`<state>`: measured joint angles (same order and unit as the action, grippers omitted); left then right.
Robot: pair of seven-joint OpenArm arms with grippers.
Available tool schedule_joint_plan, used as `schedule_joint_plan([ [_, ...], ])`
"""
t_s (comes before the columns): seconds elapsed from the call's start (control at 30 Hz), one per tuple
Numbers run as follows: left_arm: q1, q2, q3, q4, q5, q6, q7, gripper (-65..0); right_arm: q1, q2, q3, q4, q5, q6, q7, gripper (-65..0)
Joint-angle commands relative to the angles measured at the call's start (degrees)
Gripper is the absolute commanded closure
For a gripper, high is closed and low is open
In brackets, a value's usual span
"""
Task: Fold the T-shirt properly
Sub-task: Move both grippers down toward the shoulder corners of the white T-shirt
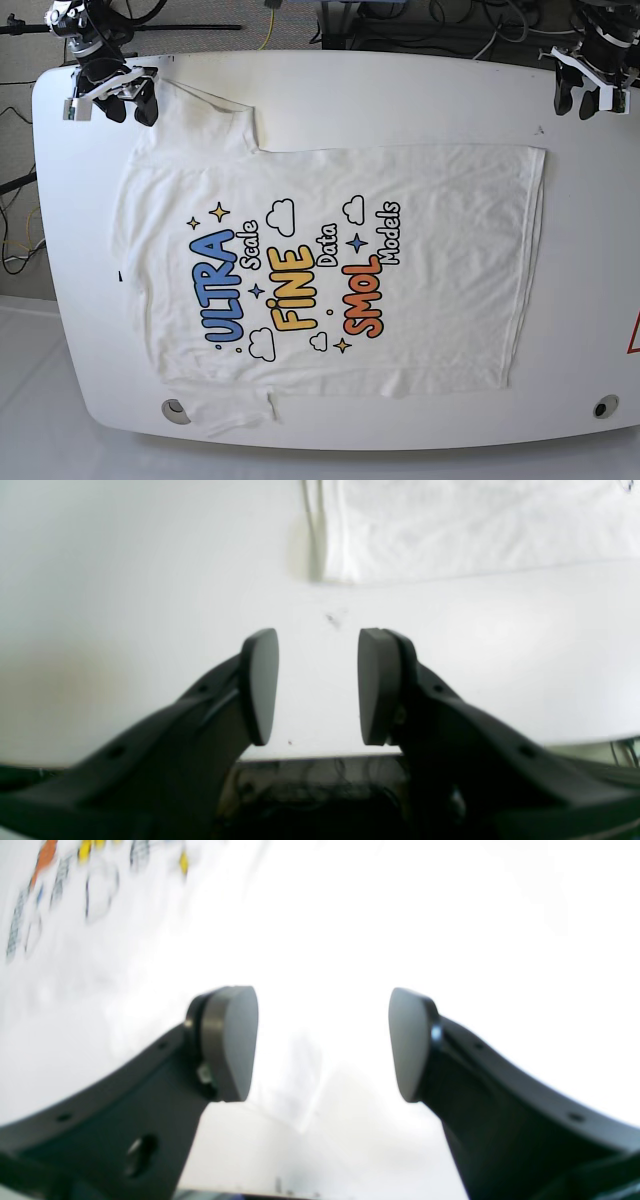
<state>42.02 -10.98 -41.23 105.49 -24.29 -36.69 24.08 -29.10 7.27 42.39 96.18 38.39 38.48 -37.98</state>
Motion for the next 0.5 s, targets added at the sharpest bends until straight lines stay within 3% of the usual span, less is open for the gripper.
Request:
schedule_joint_plan([
  [0.0,0.2,-0.4,-0.3,0.2,-0.8,-0.4,-0.9,-22.8,0.1,1.4,0.2,0.3,2.4,1.0,0.8,-39.7],
  [0.47,0.8,-0.5,0.8,2.5,-0.8,-1.2,-0.9,-21.9,0.4,2.4,-4.7,-1.6,4.6,1.5,-0.8,-39.1],
])
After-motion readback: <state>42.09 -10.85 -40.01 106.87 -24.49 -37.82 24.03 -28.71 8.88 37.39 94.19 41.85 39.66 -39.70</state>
